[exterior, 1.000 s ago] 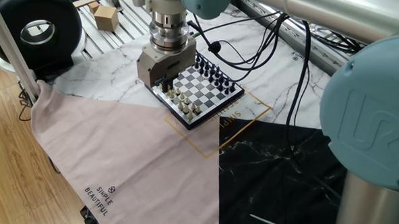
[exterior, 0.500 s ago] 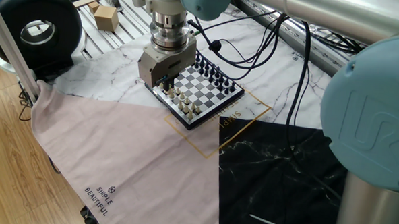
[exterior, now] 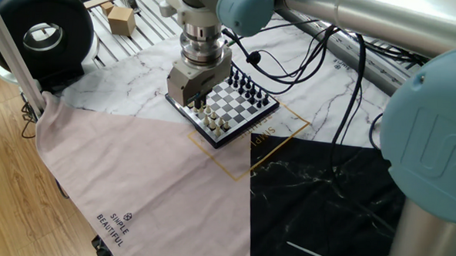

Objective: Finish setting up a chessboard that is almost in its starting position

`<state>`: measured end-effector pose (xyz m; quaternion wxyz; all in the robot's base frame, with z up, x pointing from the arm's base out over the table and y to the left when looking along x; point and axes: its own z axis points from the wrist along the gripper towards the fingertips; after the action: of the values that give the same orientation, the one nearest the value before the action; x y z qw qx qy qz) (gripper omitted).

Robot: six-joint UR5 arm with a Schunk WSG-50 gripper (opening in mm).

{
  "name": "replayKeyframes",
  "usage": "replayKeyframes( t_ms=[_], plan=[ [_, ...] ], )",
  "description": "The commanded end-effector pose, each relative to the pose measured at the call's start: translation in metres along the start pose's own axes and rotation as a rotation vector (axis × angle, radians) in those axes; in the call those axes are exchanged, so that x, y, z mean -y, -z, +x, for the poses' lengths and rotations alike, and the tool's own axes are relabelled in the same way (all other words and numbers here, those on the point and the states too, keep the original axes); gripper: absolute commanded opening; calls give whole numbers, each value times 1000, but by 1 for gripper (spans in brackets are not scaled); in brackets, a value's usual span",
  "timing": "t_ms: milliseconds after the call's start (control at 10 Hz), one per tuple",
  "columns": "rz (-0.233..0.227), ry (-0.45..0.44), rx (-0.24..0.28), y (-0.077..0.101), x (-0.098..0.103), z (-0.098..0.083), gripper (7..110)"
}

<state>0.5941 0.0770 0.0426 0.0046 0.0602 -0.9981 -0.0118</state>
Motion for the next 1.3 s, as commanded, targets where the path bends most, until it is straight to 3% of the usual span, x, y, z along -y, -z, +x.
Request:
replayKeyframes(
  t_ms=[0, 600, 1000, 1200],
  plan=[
    [3, -8, 21, -1, -2, -10, 7],
    [-16, -6, 14, -6, -4, -8, 7],
    [4, -16, -24, -6, 3, 0, 7],
    [-2, -26, -10, -7, 2, -4, 7]
  ],
)
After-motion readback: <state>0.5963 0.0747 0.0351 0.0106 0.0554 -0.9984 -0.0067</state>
